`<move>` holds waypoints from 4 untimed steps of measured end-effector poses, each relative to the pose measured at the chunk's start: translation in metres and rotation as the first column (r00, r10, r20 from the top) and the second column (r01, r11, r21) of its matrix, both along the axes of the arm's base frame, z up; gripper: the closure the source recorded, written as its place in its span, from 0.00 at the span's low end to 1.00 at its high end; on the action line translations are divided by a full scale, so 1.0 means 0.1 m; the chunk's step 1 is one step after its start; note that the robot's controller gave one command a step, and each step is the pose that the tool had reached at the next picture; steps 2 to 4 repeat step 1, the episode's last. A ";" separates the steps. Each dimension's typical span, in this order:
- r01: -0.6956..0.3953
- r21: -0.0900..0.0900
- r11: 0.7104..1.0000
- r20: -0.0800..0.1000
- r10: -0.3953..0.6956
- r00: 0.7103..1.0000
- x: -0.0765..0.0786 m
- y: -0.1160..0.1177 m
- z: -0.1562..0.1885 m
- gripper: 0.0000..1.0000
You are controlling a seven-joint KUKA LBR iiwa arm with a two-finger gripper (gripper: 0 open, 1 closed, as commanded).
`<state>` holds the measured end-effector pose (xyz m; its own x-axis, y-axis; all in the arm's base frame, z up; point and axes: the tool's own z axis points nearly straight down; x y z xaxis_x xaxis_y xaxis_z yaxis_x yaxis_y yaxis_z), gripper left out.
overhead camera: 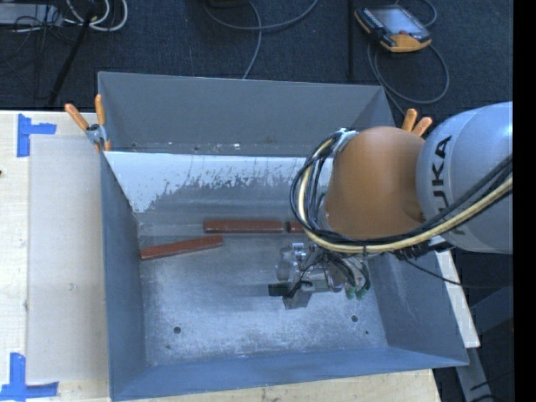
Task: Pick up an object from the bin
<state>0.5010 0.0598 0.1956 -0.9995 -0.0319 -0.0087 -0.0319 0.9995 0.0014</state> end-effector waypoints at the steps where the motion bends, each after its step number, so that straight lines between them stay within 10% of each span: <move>1: -0.398 -0.004 0.917 -0.003 0.398 0.917 -0.15 -0.25 1.29 1.00; 4: -0.398 -0.004 0.917 -0.003 0.398 0.917 -0.15 -0.25 1.29 1.00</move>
Offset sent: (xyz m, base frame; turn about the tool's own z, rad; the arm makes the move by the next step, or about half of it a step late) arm -0.0160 -0.0255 0.1275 -0.4099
